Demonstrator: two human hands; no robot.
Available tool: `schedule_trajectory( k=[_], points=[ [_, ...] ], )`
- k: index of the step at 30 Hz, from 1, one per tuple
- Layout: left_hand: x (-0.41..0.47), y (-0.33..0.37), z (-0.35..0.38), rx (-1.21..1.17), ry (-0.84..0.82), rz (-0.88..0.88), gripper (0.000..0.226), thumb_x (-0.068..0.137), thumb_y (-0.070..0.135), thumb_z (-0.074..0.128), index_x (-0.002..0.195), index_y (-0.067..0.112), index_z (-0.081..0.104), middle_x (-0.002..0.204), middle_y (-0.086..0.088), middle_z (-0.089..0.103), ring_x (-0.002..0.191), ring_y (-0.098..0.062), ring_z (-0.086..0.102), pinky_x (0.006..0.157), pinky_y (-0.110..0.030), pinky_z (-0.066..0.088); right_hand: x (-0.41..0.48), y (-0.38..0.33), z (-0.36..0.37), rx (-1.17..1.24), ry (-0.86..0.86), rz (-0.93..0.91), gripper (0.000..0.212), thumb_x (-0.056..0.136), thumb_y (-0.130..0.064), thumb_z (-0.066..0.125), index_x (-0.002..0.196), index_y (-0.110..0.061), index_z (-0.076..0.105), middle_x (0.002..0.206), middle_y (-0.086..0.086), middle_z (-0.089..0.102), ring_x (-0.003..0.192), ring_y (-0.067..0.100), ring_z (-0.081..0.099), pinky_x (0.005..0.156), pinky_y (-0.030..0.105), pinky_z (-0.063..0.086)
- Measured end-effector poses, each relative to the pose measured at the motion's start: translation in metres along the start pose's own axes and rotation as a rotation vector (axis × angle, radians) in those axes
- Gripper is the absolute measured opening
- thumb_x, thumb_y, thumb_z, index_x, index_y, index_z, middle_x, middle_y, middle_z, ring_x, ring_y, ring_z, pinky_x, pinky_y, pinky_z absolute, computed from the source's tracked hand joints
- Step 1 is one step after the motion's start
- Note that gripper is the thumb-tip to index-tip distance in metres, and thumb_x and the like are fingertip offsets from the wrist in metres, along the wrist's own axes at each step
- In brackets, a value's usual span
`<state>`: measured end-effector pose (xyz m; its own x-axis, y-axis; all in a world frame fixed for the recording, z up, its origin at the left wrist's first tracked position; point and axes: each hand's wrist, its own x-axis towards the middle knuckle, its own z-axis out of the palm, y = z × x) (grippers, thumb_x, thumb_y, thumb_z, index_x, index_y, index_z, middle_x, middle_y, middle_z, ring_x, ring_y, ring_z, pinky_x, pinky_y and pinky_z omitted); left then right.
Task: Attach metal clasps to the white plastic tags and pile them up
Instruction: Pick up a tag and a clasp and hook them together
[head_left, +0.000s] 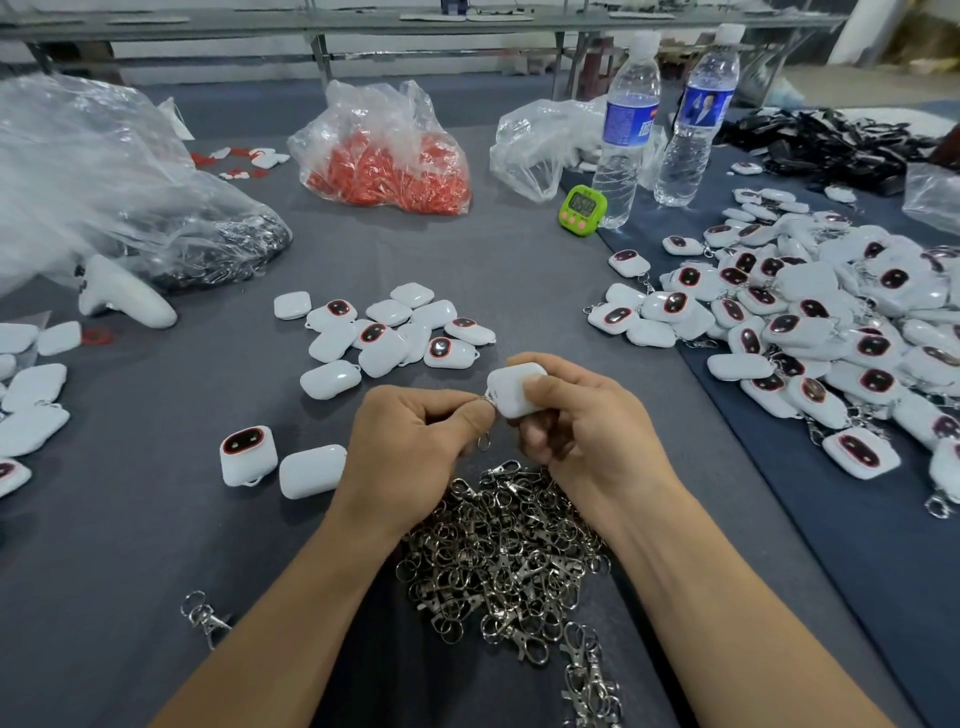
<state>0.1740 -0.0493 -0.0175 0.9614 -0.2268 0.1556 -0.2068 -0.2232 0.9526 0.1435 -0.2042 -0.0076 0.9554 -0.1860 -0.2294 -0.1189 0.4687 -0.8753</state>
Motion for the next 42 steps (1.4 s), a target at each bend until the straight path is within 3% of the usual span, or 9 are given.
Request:
schedule_trajectory(
  k=[8,13,17,23,28,31,33,38,42],
  points=[
    [-0.009,-0.003,-0.003,0.845,0.014,0.442,0.022,0.093,0.026,0.065,0.076,0.017,0.076,0.066,0.002,0.062,0.062,-0.026,0.060,0.056,-0.038,0.046,-0.002,0.013,0.003,-0.616,0.100,-0.364,0.023,0.084,-0.008,0.062,0.092,-0.025,0.076,0.057,-0.012,0.061,0.049,0.009,0.048,0.051,0.028,0.041],
    [-0.004,-0.001,-0.003,0.421,0.099,0.245,0.006,0.087,0.026,0.077,0.084,0.029,0.081,0.073,0.011,0.073,0.069,-0.009,0.067,0.066,-0.031,0.053,-0.001,0.008,0.005,-0.293,0.090,-0.228,0.031,0.093,0.004,0.053,0.092,-0.017,0.075,0.057,0.000,0.060,0.041,0.009,0.044,0.039,0.019,0.032],
    [0.000,0.002,-0.001,0.072,0.110,0.093,0.024,0.081,0.019,0.083,0.079,0.042,0.079,0.074,0.020,0.075,0.069,0.000,0.070,0.064,-0.015,0.053,-0.001,0.000,0.004,-0.029,0.014,-0.029,0.026,0.097,0.001,0.052,0.097,-0.012,0.074,0.061,0.006,0.064,0.041,0.010,0.043,0.039,0.019,0.029],
    [0.002,0.002,0.000,-0.097,0.037,-0.017,0.022,0.085,0.019,0.079,0.084,0.041,0.082,0.051,0.015,0.060,0.046,0.000,0.043,0.048,-0.012,0.037,0.000,0.002,0.005,0.057,0.017,0.011,0.030,0.098,0.000,0.053,0.088,-0.014,0.078,0.064,0.007,0.064,0.044,0.009,0.042,0.040,0.018,0.035],
    [-0.003,-0.001,-0.004,0.295,0.107,0.195,0.013,0.086,0.026,0.073,0.076,0.032,0.080,0.063,0.009,0.069,0.061,-0.013,0.064,0.061,-0.031,0.051,-0.001,0.006,0.005,-0.180,0.019,-0.124,0.021,0.099,-0.001,0.054,0.099,-0.012,0.071,0.059,0.000,0.062,0.044,0.010,0.044,0.042,0.023,0.033],
    [-0.006,-0.004,-0.003,0.841,0.053,0.374,0.020,0.091,0.031,0.061,0.082,0.023,0.077,0.068,0.002,0.064,0.067,-0.027,0.063,0.057,-0.035,0.043,-0.003,0.014,0.007,-0.569,0.101,-0.330,0.018,0.092,-0.010,0.063,0.097,-0.023,0.074,0.057,-0.006,0.062,0.050,0.011,0.051,0.049,0.028,0.043],
    [-0.005,-0.005,-0.004,0.925,0.046,0.408,0.022,0.092,0.032,0.058,0.085,0.024,0.078,0.071,0.002,0.064,0.067,-0.028,0.063,0.056,-0.033,0.039,-0.005,0.019,0.008,-0.739,0.125,-0.424,0.018,0.091,-0.017,0.064,0.096,-0.031,0.074,0.063,-0.009,0.067,0.054,0.008,0.057,0.054,0.026,0.049],
    [0.001,-0.004,-0.004,0.319,0.033,0.077,0.008,0.088,0.036,0.070,0.086,0.038,0.078,0.064,0.013,0.070,0.061,-0.009,0.063,0.060,-0.028,0.050,-0.001,0.010,0.006,-0.371,0.088,-0.250,0.027,0.101,-0.004,0.053,0.096,-0.021,0.074,0.058,0.001,0.061,0.046,0.011,0.048,0.043,0.024,0.038],
    [0.007,-0.006,0.000,0.055,-0.052,-0.075,0.011,0.088,0.028,0.077,0.086,0.037,0.082,0.051,0.015,0.060,0.045,-0.001,0.046,0.049,-0.016,0.037,-0.001,0.006,0.005,-0.168,0.036,-0.124,0.029,0.103,-0.004,0.049,0.097,-0.016,0.075,0.060,0.003,0.060,0.045,0.010,0.046,0.041,0.022,0.034]
  ],
)
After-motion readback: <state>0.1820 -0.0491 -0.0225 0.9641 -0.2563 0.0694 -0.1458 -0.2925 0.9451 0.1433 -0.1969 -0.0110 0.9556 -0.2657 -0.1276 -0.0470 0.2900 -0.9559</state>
